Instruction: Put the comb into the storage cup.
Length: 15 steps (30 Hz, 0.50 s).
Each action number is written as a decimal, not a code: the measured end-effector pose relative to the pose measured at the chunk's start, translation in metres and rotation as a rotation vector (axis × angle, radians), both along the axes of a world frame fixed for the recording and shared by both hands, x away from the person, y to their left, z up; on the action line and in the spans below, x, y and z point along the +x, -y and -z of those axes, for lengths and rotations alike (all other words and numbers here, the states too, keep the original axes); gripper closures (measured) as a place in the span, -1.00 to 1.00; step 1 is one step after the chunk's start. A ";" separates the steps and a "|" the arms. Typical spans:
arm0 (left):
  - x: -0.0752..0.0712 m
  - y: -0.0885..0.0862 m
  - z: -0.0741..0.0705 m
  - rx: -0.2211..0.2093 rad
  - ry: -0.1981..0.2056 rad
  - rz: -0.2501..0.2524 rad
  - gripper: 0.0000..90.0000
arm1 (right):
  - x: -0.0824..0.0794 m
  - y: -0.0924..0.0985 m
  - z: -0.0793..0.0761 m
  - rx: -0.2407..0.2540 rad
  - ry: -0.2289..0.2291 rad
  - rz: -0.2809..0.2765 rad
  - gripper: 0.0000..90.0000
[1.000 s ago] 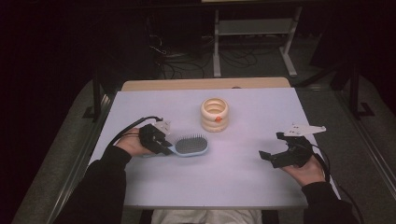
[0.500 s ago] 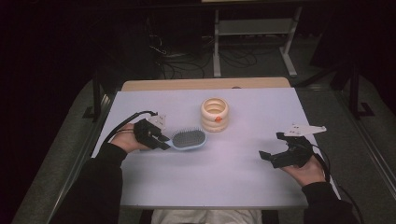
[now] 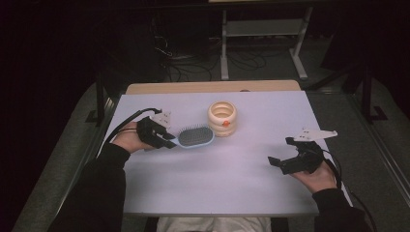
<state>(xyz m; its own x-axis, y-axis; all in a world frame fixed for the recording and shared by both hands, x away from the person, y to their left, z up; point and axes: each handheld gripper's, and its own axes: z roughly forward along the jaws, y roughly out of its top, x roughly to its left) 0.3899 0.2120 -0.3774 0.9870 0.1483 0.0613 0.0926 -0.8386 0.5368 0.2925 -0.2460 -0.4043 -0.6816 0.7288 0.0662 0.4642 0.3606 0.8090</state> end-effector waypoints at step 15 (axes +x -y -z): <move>0.003 0.000 -0.032 -0.042 0.046 -0.021 0.55 | 0.000 0.000 0.000 0.004 -0.002 -0.002 -1.00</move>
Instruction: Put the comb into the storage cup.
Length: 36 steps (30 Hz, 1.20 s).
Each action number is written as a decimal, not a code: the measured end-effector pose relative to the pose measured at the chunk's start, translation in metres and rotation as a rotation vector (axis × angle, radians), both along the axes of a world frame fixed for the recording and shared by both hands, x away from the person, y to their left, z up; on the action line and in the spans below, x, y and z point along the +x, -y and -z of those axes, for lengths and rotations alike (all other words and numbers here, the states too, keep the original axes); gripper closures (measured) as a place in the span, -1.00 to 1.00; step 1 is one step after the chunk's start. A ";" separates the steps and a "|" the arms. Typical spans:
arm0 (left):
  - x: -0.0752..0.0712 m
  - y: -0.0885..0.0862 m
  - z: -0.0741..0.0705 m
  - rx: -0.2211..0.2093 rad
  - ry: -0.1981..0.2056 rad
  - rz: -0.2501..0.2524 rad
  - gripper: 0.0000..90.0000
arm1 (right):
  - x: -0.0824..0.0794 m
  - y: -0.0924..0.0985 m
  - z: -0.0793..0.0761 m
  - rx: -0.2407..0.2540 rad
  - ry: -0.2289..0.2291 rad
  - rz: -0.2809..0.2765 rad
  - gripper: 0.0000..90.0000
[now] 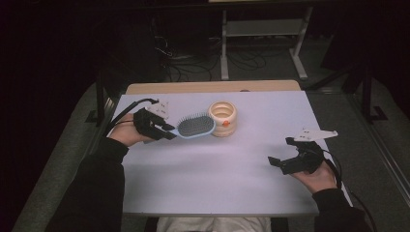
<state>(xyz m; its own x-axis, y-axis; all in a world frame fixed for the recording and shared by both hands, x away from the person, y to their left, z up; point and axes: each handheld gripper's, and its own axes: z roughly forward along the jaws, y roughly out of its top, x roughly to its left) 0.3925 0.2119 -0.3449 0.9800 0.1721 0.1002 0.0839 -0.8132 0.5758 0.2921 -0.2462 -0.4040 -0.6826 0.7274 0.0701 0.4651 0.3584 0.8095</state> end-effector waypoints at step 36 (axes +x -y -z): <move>0.003 0.025 -0.043 -0.099 0.111 -0.045 0.55 | 0.006 0.000 -0.009 0.011 0.011 -0.027 -1.00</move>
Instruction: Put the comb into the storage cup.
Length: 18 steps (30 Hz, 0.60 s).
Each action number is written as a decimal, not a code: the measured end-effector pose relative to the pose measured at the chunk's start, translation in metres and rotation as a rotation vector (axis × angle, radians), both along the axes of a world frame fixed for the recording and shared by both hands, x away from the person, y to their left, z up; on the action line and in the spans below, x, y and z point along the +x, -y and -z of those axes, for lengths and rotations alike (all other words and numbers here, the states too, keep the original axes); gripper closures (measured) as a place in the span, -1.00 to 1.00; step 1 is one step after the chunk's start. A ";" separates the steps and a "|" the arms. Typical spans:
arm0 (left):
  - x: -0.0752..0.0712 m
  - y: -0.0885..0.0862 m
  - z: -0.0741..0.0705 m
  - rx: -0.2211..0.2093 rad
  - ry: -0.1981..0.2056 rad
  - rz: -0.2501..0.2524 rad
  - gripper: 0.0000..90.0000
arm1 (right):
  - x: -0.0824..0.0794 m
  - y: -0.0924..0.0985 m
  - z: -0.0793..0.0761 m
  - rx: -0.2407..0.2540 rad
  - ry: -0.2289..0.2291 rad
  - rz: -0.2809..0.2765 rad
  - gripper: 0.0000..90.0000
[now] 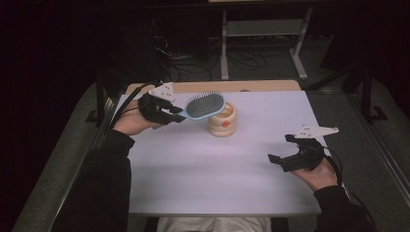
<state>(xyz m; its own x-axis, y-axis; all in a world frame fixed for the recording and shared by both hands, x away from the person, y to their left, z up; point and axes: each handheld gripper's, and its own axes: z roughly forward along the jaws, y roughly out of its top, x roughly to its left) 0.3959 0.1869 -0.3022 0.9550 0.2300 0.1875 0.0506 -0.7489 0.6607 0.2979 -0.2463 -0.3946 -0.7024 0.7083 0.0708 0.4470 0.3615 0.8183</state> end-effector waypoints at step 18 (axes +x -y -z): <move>-0.003 0.012 0.002 -0.049 0.010 0.000 0.55 | 0.022 -0.014 -0.035 0.036 0.038 -0.040 -1.00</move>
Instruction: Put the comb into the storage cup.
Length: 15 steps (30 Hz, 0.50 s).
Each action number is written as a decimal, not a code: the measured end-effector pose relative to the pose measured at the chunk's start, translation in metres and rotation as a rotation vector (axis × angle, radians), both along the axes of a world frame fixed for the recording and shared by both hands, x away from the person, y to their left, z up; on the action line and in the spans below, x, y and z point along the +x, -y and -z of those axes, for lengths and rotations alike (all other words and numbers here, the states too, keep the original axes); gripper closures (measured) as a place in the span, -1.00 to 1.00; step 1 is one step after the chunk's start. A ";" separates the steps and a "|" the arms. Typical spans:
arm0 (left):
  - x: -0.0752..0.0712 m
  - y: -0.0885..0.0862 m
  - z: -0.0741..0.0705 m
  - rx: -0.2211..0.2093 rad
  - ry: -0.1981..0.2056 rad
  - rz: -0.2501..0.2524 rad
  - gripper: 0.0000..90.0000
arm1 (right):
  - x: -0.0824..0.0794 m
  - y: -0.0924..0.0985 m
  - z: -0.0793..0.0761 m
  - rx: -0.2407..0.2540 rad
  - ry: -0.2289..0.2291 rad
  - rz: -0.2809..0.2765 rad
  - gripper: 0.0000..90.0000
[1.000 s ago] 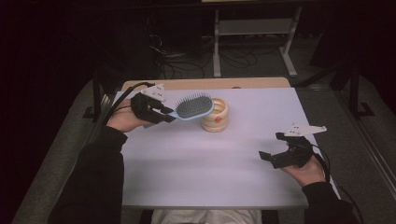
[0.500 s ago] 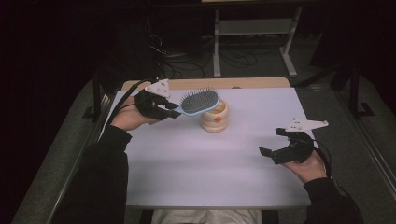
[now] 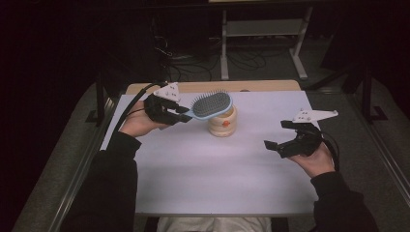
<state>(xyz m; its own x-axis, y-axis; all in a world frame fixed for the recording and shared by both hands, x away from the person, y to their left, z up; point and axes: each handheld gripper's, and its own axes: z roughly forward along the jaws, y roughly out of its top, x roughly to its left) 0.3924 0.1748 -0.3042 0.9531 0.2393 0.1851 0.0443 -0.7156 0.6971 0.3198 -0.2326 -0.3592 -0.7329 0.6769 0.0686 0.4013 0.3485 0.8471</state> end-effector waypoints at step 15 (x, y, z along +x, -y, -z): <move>0.000 0.007 0.004 -0.023 0.022 -0.012 0.55 | 0.024 -0.030 -0.024 -0.028 0.008 -0.045 -1.00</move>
